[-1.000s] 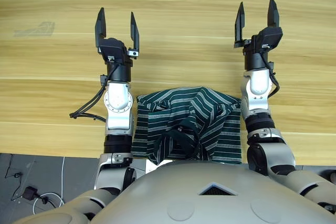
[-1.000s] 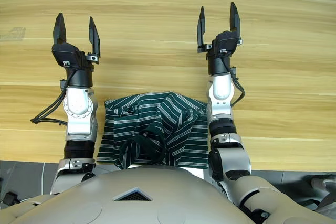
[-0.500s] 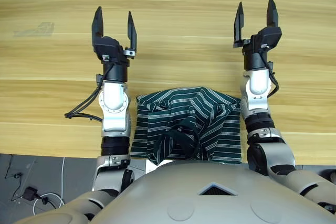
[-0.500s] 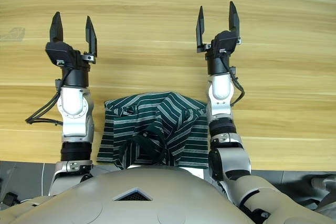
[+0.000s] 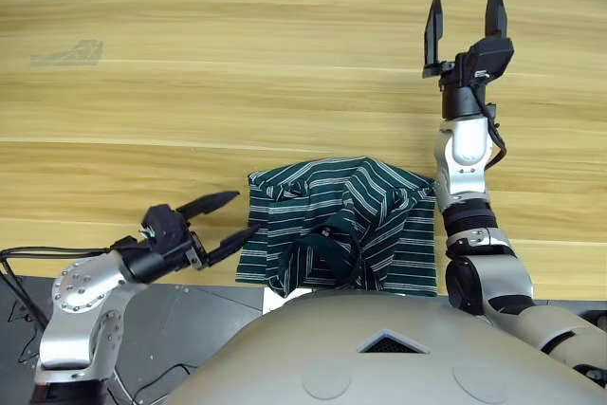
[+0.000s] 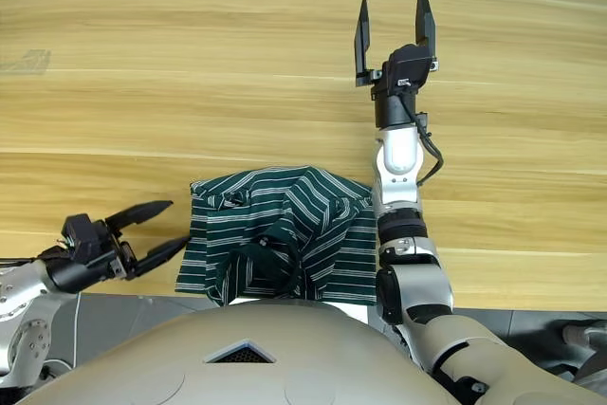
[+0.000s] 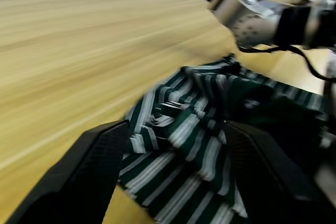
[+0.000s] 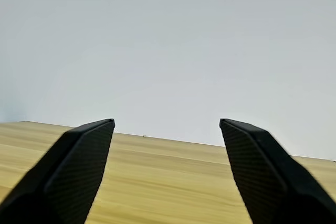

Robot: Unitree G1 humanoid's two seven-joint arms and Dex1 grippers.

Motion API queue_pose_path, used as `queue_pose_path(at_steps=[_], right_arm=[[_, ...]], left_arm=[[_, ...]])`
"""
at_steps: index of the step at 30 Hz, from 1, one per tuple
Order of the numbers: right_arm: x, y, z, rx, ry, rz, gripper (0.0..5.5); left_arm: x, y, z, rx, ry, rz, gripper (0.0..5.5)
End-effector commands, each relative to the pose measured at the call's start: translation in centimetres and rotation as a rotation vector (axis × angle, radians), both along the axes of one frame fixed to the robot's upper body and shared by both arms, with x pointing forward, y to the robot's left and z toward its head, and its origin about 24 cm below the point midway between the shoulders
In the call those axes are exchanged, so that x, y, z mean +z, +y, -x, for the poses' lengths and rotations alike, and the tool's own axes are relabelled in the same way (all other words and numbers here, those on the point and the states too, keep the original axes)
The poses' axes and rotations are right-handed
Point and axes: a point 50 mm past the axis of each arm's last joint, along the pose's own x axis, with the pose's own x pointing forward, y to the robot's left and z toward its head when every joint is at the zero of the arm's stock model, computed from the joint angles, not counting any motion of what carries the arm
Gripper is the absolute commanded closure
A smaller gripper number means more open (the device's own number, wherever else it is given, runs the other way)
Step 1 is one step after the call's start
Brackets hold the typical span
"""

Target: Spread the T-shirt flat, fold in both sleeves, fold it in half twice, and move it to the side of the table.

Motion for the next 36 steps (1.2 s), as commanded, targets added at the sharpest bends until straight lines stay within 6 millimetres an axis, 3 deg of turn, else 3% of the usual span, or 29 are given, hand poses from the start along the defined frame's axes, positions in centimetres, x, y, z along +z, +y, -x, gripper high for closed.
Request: queue_pose_path(at_steps=[1,13,36], right_arm=[[0.2,0.6,-0.1,0.008,0.004,-0.002,1.77],[0.5,0.9,0.1,0.022,0.002,0.006,1.77],[0.4,1.1,0.1,0.027,0.007,0.005,1.77]], left_arm=[[-0.1,-0.7,1.1,-0.073,0.039,0.001,2.17],[-1.7,-3.2,3.4,-0.170,0.128,0.063,2.17],[-3.2,-4.3,2.8,-0.224,0.133,0.000,2.17]])
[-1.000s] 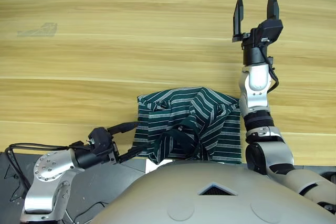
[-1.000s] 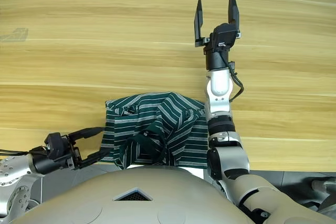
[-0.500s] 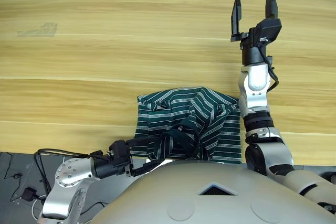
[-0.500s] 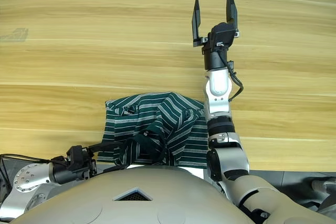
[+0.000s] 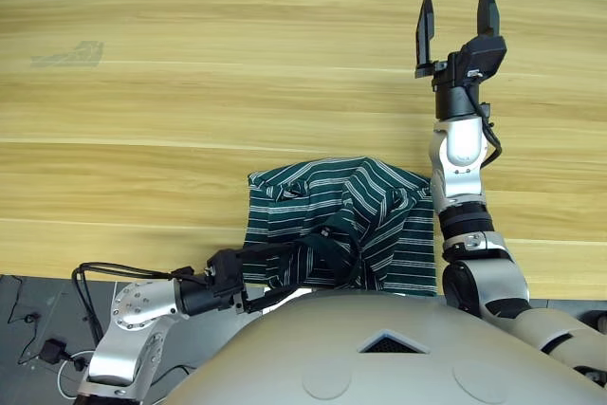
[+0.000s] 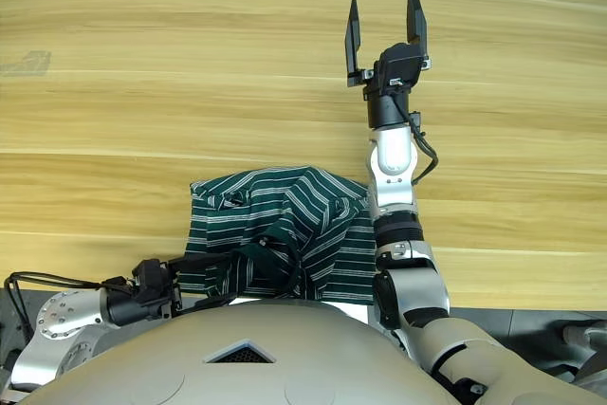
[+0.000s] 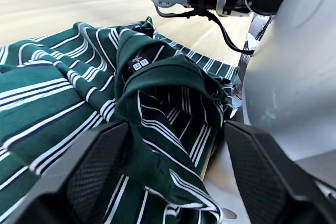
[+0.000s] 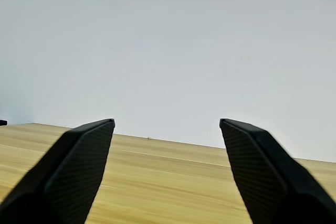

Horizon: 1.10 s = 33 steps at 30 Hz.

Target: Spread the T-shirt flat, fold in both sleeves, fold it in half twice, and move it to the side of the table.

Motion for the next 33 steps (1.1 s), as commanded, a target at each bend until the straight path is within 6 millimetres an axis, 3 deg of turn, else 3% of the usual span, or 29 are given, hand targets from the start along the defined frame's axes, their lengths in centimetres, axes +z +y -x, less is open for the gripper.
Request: queue_pose_path(at_steps=[1,7,26,30,33], right_arm=[[0.1,0.2,-0.1,0.000,0.006,0.005,1.77],[0.0,0.1,-0.1,-0.007,0.007,0.003,1.77],[0.0,0.1,0.0,-0.005,0.001,0.001,1.77],[0.1,0.1,0.0,-0.006,0.001,0.003,1.77],[0.0,0.0,-0.2,-0.008,0.004,0.002,1.77]], left_arm=[[-0.4,0.1,-0.2,-0.025,-0.006,-0.063,2.17],[-0.7,0.2,-0.6,0.001,-0.003,-0.095,2.17],[-1.0,0.2,-1.1,0.029,-0.019,-0.117,4.93],[-0.9,0.2,-1.2,0.040,-0.027,-0.109,5.41],[-0.1,-0.5,-1.8,0.071,-0.056,-0.037,5.48]])
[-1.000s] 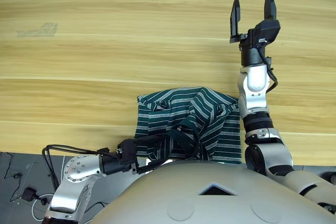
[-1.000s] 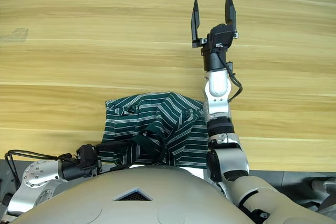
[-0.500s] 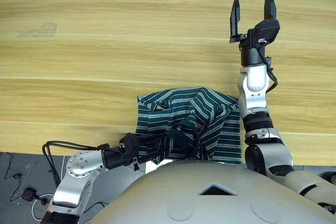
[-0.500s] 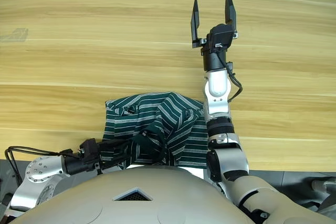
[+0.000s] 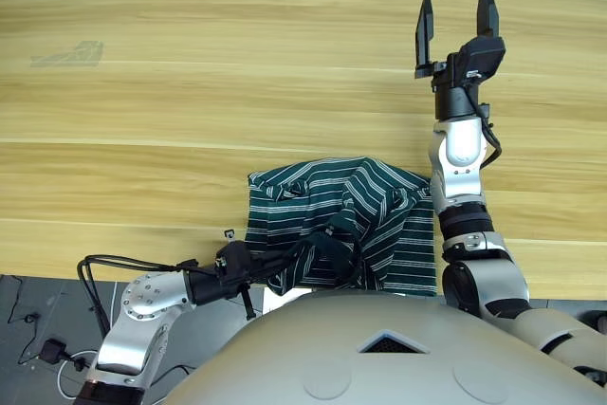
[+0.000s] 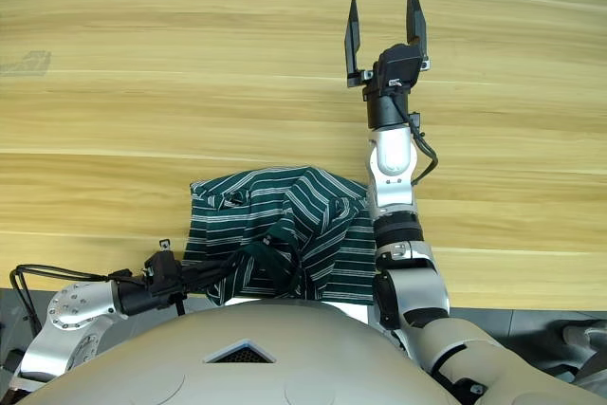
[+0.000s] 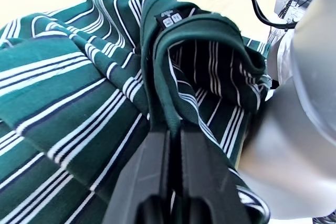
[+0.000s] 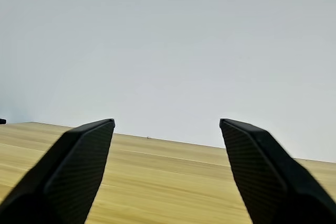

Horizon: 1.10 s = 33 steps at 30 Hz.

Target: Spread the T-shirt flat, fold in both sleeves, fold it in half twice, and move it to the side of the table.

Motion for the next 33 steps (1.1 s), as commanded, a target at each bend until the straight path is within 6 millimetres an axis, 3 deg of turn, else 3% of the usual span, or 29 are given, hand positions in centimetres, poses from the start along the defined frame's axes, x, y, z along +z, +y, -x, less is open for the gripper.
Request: queue_pose_path(at_steps=[1,7,14,22,26,29,33], right_arm=[[0.1,-0.2,-0.2,-0.006,0.004,-0.004,1.77],[0.7,-0.9,-0.3,0.004,-0.004,-0.046,1.77],[2.1,-0.3,0.9,0.209,0.010,-0.054,1.77],[2.2,-0.3,6.6,0.476,0.211,0.006,1.77],[2.4,1.1,8.6,0.500,0.267,0.048,1.77],[2.4,2.8,9.6,0.527,0.287,0.077,1.77],[1.0,4.1,10.4,0.555,0.368,0.132,1.77]], left_arm=[[1.3,-0.9,-1.1,0.023,-0.060,0.092,5.48],[3.7,-4.0,-6.2,-0.025,-0.221,0.181,5.48],[4.5,-6.1,-10.8,-0.156,-0.351,0.003,5.48],[6.7,-6.5,-18.1,-0.127,-0.476,-0.215,5.48],[8.6,-7.3,-21.8,-0.016,-0.521,-0.217,5.48],[9.1,-8.4,-23.0,0.011,-0.517,-0.189,5.48],[8.5,-8.7,-23.3,0.023,-0.500,-0.184,5.48]])
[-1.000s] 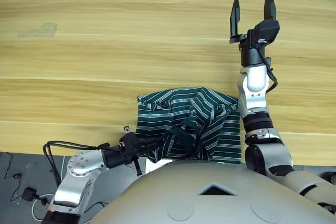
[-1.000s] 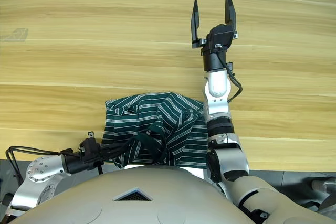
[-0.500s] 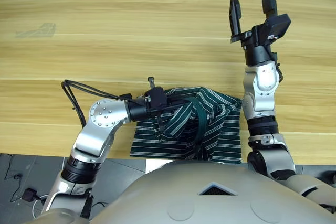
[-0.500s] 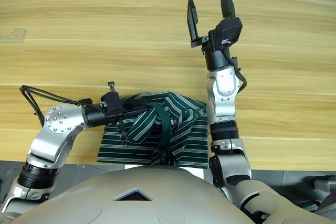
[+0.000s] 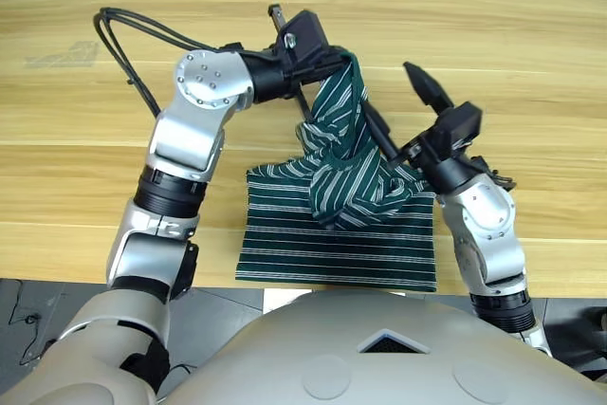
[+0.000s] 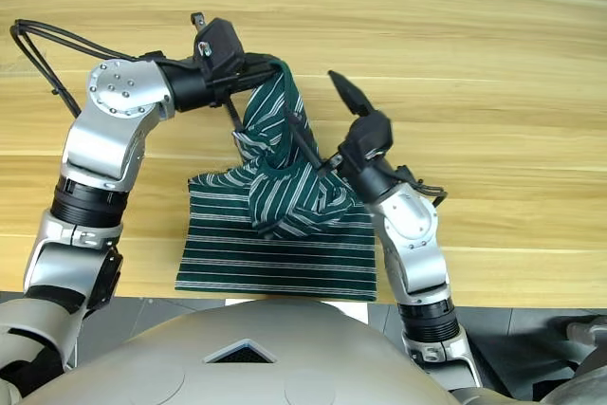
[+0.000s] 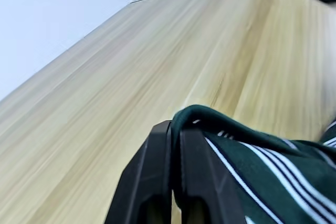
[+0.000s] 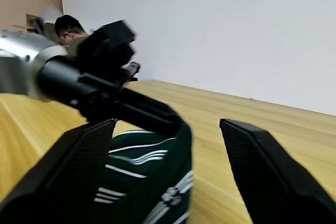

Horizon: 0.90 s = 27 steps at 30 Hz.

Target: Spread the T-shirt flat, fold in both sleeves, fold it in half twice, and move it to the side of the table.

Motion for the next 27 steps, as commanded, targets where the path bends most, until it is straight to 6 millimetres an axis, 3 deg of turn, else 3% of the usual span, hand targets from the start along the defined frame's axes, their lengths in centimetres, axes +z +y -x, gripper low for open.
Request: queue_pose_path(at_steps=[1,6,11,19,27], right_arm=[[-1.5,1.3,1.0,0.035,0.074,0.076,1.77],[-3.3,2.7,2.2,0.098,0.161,0.156,1.77],[-4.6,2.6,3.0,0.103,0.208,0.210,1.77],[-5.5,2.7,3.3,0.112,0.207,0.260,1.77],[-5.3,3.2,2.5,0.111,0.164,0.270,1.77]], left_arm=[[-0.4,0.0,-0.5,0.029,0.003,-0.017,5.48],[-0.5,0.5,-0.7,0.059,-0.005,-0.011,5.48],[2.0,0.9,-2.1,0.142,-0.091,0.062,5.48],[3.8,0.5,-1.7,0.117,-0.139,0.117,5.48],[2.3,0.7,-0.7,0.096,-0.092,0.088,5.48]])
